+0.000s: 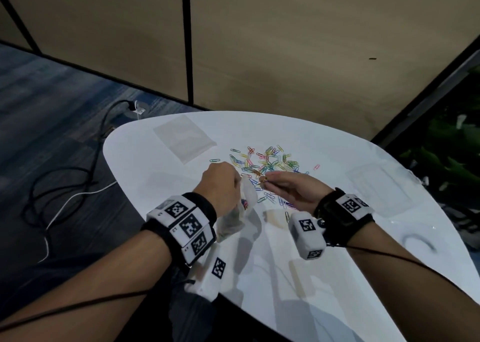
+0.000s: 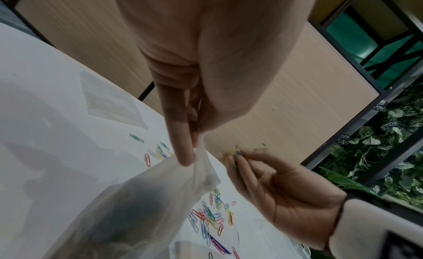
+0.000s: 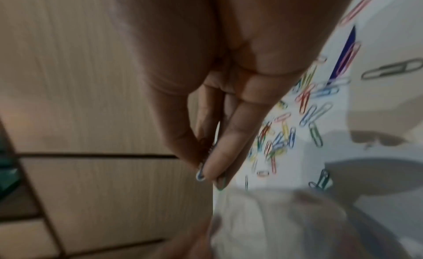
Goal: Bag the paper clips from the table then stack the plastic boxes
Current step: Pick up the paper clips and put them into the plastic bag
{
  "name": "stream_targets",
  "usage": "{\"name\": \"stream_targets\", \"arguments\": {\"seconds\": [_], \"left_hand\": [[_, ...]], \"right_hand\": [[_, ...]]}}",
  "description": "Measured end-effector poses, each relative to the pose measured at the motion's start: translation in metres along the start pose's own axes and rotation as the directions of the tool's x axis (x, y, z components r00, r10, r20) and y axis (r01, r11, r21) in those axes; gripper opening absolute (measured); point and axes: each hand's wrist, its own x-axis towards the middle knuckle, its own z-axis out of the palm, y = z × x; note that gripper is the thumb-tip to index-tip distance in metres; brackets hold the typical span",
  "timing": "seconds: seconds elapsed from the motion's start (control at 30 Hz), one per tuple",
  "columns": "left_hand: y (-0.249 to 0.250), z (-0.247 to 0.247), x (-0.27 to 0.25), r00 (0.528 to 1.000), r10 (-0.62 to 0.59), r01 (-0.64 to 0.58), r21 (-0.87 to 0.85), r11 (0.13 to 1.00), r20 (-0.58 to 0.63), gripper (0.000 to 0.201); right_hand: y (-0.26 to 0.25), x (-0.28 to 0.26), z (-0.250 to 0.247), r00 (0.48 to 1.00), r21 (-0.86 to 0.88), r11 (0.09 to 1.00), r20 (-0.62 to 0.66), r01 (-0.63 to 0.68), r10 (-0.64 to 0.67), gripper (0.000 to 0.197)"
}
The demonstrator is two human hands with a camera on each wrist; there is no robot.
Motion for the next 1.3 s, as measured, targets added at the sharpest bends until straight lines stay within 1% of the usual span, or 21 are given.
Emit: {"name": "stream_targets", "arguments": {"seconds": [0.1, 0.17, 0.27, 0.3, 0.33, 0.4, 0.47, 0.5, 0.53, 0.57, 0.6, 0.63, 0.67, 0.7, 0.77, 0.83, 0.9, 1.0, 1.13, 1.2, 1.3], "left_hand": [[0.003, 0.003, -0.001, 1.0, 0.021, -0.021, -0.003, 1.0, 0.002, 0.042], [0.001, 0.004, 0.0, 1.0, 0.02, -0.019, -0.018, 1.0, 0.015, 0.033], [-0.004, 0.003, 0.002, 1.0, 0.01, -0.01, -0.067, 0.998, 0.004, 0.027], [-0.006, 0.001, 0.003, 1.0, 0.012, -0.012, -0.08, 0.997, -0.002, 0.027], [-0.008, -0.001, 0.003, 1.0, 0.018, -0.019, -0.092, 0.996, -0.01, 0.027], [-0.012, -0.006, 0.002, 0.999, 0.028, -0.032, -0.118, 0.993, -0.028, 0.026], [-0.018, -0.012, 0.0, 0.999, 0.031, -0.037, -0.144, 0.989, -0.044, 0.027], [-0.023, -0.015, 0.0, 0.998, 0.03, -0.037, -0.149, 0.988, -0.052, 0.027], [-0.026, -0.018, 0.0, 0.998, 0.028, -0.037, -0.153, 0.987, -0.062, 0.027], [-0.029, -0.021, 0.0, 0.997, 0.026, -0.037, -0.157, 0.987, -0.071, 0.027], [-0.032, -0.024, 0.0, 0.997, 0.024, -0.036, -0.16, 0.986, -0.078, 0.027], [-0.033, -0.025, 0.0, 0.996, 0.024, -0.037, -0.156, 0.987, -0.084, 0.026], [-0.033, -0.026, 0.0, 0.996, 0.031, -0.043, -0.145, 0.989, -0.087, 0.027], [-0.033, -0.026, 0.0, 0.995, 0.04, -0.051, -0.127, 0.991, -0.086, 0.027], [-0.031, -0.026, 0.0, 0.995, 0.055, -0.062, -0.087, 0.994, -0.085, 0.027], [-0.032, -0.025, 0.001, 0.996, 0.045, -0.052, -0.084, 0.995, -0.082, 0.027], [-0.032, -0.024, 0.003, 0.996, 0.037, -0.043, -0.074, 0.996, -0.083, 0.027], [-0.03, -0.022, 0.004, 0.995, 0.051, -0.055, -0.045, 0.997, -0.086, 0.026], [-0.03, -0.02, 0.006, 0.995, 0.059, -0.062, -0.038, 0.997, -0.078, 0.026], [-0.029, -0.019, 0.007, 0.995, 0.068, -0.07, -0.034, 0.997, -0.073, 0.027], [-0.029, -0.018, 0.006, 0.994, 0.078, -0.08, -0.02, 0.997, -0.077, 0.026]], "right_hand": [[0.012, -0.009, 0.027, 0.998, -0.159, 0.985, -0.007, 0.066, -0.067, 0.012], [0.02, -0.009, 0.037, 0.991, -0.355, 0.928, -0.03, 0.109, -0.128, 0.02], [0.018, -0.008, 0.045, 0.987, -0.68, 0.718, 0.07, 0.151, -0.142, 0.026], [0.014, -0.008, 0.047, 0.985, -0.732, 0.659, 0.118, 0.173, -0.128, 0.024], [0.007, -0.008, 0.048, 0.98, -0.743, 0.64, 0.155, 0.199, -0.125, 0.02], [-0.01, -0.006, 0.043, 0.976, -0.668, 0.712, 0.149, 0.218, -0.159, 0.016], [-0.025, 0.003, 0.02, 0.966, -0.613, 0.756, 0.051, 0.23, -0.252, 0.015], [-0.028, 0.013, 0.002, 0.952, -0.666, 0.717, -0.033, 0.207, -0.306, 0.015], [-0.028, 0.027, -0.022, 0.924, -0.775, 0.62, -0.134, 0.128, -0.358, 0.017], [-0.026, 0.04, -0.045, 0.887, -0.88, 0.474, -0.238, -0.025, -0.395, 0.026], [-0.023, 0.052, -0.068, 0.851, -0.924, 0.327, -0.328, -0.198, -0.411, 0.04], [-0.02, 0.062, -0.084, 0.815, -0.91, 0.255, -0.408, -0.327, -0.412, 0.053], [-0.016, 0.072, -0.096, 0.796, -0.89, 0.229, -0.455, -0.394, -0.399, 0.061], [-0.012, 0.079, -0.102, 0.8, -0.887, 0.184, -0.462, -0.425, -0.383, 0.063], [-0.011, 0.094, -0.102, 0.841, -0.897, 0.052, -0.43, -0.438, -0.328, 0.056], [-0.015, 0.104, -0.09, 0.877, -0.904, -0.09, -0.374, -0.417, -0.301, 0.057], [-0.021, 0.113, -0.077, 0.89, -0.916, -0.136, -0.318, -0.377, -0.327, 0.053], [-0.021, 0.124, -0.062, 0.937, -0.921, -0.285, -0.174, -0.264, -0.304, 0.043], [-0.009, 0.126, -0.042, 0.939, -0.912, -0.366, -0.052, -0.183, -0.341, 0.032], [-0.001, 0.122, -0.035, 0.934, -0.898, -0.39, -0.06, -0.205, -0.352, 0.022], [0.006, 0.115, -0.028, 0.921, -0.889, -0.401, -0.056, -0.222, -0.386, 0.022]]}}
